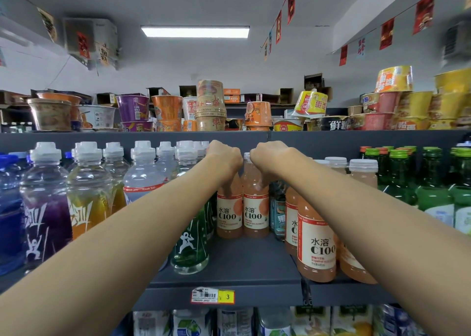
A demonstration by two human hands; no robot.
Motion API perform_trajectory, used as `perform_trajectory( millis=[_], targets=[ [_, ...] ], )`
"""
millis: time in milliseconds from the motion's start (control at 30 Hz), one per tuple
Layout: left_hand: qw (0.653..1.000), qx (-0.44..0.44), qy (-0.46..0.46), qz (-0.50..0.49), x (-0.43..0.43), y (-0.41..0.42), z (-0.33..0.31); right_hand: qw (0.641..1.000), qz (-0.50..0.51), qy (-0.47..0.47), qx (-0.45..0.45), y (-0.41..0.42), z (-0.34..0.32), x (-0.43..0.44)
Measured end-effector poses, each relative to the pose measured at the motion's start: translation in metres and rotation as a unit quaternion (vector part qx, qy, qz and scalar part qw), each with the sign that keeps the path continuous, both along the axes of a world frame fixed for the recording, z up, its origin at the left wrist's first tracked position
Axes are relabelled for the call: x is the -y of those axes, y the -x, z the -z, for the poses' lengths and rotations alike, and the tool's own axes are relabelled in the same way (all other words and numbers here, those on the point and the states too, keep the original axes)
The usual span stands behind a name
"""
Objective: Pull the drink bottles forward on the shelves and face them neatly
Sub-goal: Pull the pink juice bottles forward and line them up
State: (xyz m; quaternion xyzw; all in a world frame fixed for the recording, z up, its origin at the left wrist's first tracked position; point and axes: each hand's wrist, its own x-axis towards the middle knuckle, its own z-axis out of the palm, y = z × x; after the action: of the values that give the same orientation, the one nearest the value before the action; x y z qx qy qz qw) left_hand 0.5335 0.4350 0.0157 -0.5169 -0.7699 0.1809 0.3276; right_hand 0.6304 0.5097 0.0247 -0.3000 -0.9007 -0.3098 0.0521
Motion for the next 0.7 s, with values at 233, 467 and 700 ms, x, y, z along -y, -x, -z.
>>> perform_trajectory(
  millis=[233, 467, 700],
  targets=[
    [1.000, -0.027, 0.006, -0.015, -0.008, 0.002, 0.004, 1.000, 0.004, -0.019, -0.002, 0.008, 0.002, -0.002],
    [0.999, -0.035, 0.003, -0.015, -0.014, 0.005, 0.007, 1.000, -0.001, 0.001, -0.014, 0.013, 0.004, -0.007],
    [0.999, -0.045, -0.005, -0.027, -0.018, 0.009, 0.009, 1.000, 0.006, 0.016, -0.018, 0.018, 0.005, -0.010]
  ],
)
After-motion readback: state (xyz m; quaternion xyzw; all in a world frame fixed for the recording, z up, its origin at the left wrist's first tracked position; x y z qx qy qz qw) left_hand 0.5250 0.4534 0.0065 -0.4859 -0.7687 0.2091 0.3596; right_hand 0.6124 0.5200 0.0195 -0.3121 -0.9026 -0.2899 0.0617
